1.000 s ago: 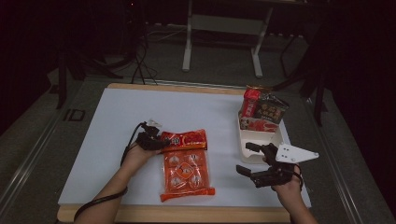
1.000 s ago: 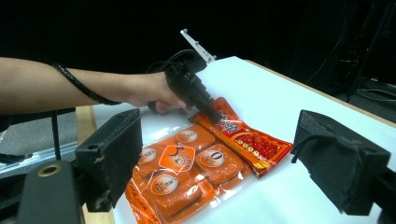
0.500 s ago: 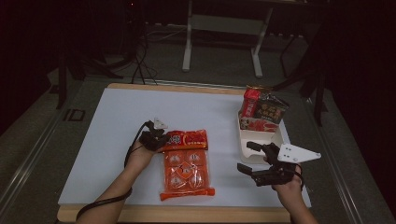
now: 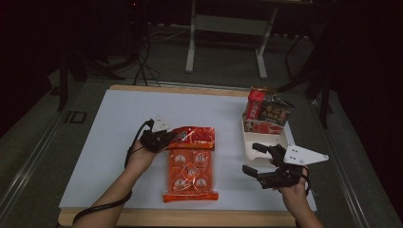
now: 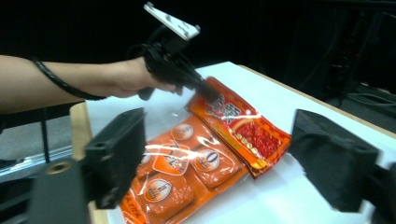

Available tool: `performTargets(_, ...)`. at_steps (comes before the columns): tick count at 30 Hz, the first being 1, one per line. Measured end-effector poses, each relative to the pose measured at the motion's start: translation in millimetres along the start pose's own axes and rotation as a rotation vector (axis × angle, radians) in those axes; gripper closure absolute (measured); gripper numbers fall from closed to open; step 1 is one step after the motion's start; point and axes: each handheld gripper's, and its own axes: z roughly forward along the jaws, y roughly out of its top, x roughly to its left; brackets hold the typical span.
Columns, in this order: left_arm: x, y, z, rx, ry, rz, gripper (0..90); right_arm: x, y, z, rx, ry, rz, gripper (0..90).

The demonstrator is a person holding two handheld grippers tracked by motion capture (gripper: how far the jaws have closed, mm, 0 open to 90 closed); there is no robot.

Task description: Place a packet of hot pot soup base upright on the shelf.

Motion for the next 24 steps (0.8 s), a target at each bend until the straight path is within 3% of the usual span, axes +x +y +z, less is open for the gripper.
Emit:
performTargets(5, -4.0, 9.4, -12.8, -0.036, -0.019, 0.017, 90.0, -1.1, -0.2, 2.1, -0.002, -0.007, 0.03, 12.9)
performTargets(9, -8.3, 16.4, -25.5, -0.083, -0.046, 0.049, 90.0, -2.2, 3.1, 3.2, -0.008, -0.052, 0.053, 11.0)
performTargets(14, -13.0, 21.0, -34.4, -0.118, -0.058, 0.079, 90.0, -3.6, 3.2, 3.5, -0.014, -0.068, 0.069, 10.8)
performTargets(17, -20.7, 28.3, -51.4, -0.197, -0.109, 0.123, 90.0, -4.5, 2.8, 6.6, 0.007, -0.067, 0.065, 10.8)
performTargets(20, -24.1, 30.5, -56.7, -0.214, -0.131, 0.143, 90.0, -4.4, 3.5, 9.3, 0.017, -0.073, 0.065, 11.1)
performTargets(24, -32.7, 32.9, -69.3, -0.267, -0.17, 0.198, 90.0, -4.4, 5.8, 15.4, 0.015, -0.069, 0.06, 14.5)
